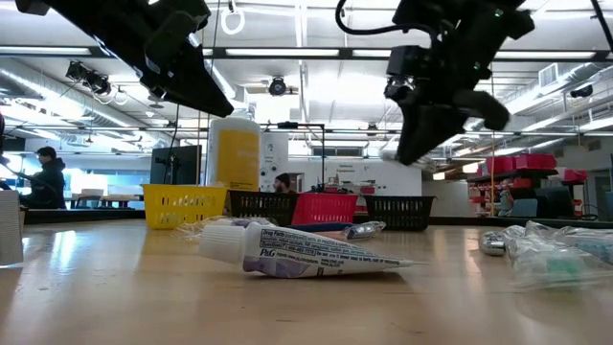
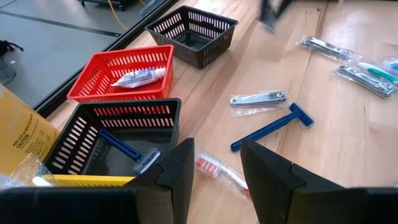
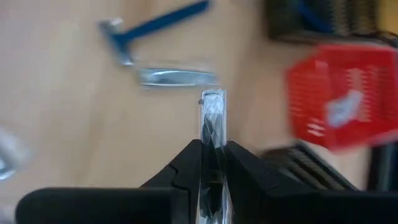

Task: Pick & Place Travel size toiletries
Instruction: Put the silver nail cutter into the right black bin, then put the orange toothbrush into the yellow bin, then put the blue razor into the left black bin

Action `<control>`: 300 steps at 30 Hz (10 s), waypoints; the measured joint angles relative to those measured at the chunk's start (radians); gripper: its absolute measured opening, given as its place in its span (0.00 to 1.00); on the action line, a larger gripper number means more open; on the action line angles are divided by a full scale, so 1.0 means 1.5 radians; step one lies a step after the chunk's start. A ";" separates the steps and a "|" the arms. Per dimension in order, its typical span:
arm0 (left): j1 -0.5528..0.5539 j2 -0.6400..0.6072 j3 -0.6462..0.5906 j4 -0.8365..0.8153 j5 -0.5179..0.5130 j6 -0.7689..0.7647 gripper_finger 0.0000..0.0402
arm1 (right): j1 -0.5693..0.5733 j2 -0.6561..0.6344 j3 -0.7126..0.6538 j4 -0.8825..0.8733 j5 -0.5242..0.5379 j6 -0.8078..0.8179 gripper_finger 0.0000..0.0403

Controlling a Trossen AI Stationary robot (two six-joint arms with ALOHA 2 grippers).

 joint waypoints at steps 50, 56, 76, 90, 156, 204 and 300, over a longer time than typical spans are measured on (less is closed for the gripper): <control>0.000 0.000 0.000 0.005 0.000 -0.014 0.35 | -0.288 0.143 0.001 0.055 -0.144 0.167 0.42; 0.000 0.000 0.000 0.007 0.005 -0.014 0.35 | -0.258 0.073 0.001 0.021 -0.080 0.168 0.40; 0.000 0.005 0.000 0.035 0.011 -0.194 0.35 | -0.096 -0.010 0.002 0.011 -0.291 0.252 0.40; 0.000 0.207 0.078 0.088 0.050 -0.210 0.35 | -0.030 -0.010 0.002 0.017 -0.289 0.267 0.40; 0.015 0.257 0.205 -0.248 -0.003 -0.555 0.08 | -0.030 -0.008 0.001 0.031 -0.289 0.270 0.39; 0.222 0.293 0.144 -0.383 -0.005 -0.555 0.25 | -0.031 -0.009 0.001 0.031 -0.289 0.266 0.39; 0.243 0.483 0.305 -0.020 0.556 0.392 0.22 | 0.031 -0.005 0.001 -0.014 -0.289 0.377 0.38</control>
